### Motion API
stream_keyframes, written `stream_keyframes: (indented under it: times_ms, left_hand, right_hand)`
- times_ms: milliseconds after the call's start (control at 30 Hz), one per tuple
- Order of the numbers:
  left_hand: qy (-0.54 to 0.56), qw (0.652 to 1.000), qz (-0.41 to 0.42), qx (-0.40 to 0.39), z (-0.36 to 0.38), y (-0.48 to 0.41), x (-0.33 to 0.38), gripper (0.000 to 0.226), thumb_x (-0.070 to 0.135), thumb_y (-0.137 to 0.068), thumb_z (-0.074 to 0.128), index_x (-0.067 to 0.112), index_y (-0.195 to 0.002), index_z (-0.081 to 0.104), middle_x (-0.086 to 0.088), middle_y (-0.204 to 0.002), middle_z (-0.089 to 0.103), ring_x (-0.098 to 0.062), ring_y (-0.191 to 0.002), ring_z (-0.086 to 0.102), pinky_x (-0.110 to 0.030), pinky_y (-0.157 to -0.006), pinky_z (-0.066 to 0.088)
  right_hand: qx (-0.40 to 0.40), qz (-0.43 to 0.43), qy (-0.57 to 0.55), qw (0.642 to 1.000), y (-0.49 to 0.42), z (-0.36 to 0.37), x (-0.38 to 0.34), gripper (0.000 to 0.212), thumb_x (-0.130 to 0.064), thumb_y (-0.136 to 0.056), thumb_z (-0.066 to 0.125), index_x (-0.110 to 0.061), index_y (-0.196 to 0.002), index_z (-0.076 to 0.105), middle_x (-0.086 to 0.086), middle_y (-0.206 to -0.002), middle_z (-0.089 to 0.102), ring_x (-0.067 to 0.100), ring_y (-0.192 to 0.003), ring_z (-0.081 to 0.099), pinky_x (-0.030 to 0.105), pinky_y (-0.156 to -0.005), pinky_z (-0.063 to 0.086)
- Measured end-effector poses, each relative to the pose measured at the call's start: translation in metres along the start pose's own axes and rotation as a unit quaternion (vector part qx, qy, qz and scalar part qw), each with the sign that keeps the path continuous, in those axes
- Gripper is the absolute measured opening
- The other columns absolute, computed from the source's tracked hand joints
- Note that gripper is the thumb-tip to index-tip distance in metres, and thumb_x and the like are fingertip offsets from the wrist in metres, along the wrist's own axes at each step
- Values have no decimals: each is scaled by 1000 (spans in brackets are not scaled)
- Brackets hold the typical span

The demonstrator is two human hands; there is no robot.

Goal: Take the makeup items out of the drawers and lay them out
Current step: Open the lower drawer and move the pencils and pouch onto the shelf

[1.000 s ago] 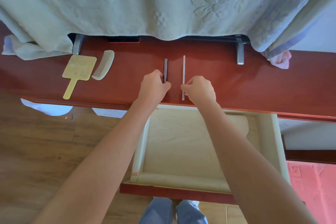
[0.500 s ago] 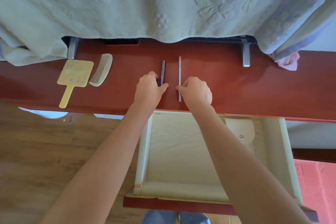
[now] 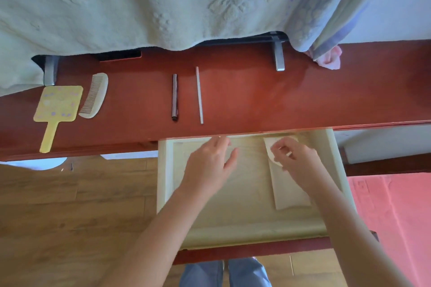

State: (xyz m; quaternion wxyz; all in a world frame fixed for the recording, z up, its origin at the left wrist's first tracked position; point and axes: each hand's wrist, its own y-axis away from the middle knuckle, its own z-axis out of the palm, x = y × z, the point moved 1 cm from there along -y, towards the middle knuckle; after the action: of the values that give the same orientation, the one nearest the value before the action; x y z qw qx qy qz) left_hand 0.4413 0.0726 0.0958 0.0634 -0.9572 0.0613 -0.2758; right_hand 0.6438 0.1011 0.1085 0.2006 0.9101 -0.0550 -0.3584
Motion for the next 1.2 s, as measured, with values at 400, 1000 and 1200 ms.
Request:
stream_keyframes:
  times_ms: [400, 1000, 1200]
  left_hand:
    - [130, 929, -226, -261, 132, 24, 55, 31, 31, -93, 53, 10, -116, 53, -4, -105, 62, -22, -94, 60, -35, -78, 49]
    - [360, 790, -382, -317, 53, 28, 54, 28, 3, -85, 63, 15, -108, 55, -5, -80, 64, -17, -70, 65, -27, -57, 54]
    - [338, 822, -351, -294, 9, 50, 64, 29, 7, -84, 66, 26, -102, 54, -4, -84, 62, -15, -72, 65, -21, -53, 49]
  right_hand:
    - [-6, 162, 107, 981, 5, 10, 112, 33, -29, -93, 48, -11, -121, 51, 13, -113, 61, 31, -106, 55, 36, -84, 43]
    - [-75, 151, -159, 973, 38, 1, 85, 26, -26, -81, 68, -20, -103, 57, -5, -80, 55, 15, -77, 58, 25, -56, 45]
    - [-89, 91, -203, 971, 69, -7, 64, 24, -20, -78, 72, -28, -94, 57, -4, -79, 58, 15, -69, 59, 28, -55, 46]
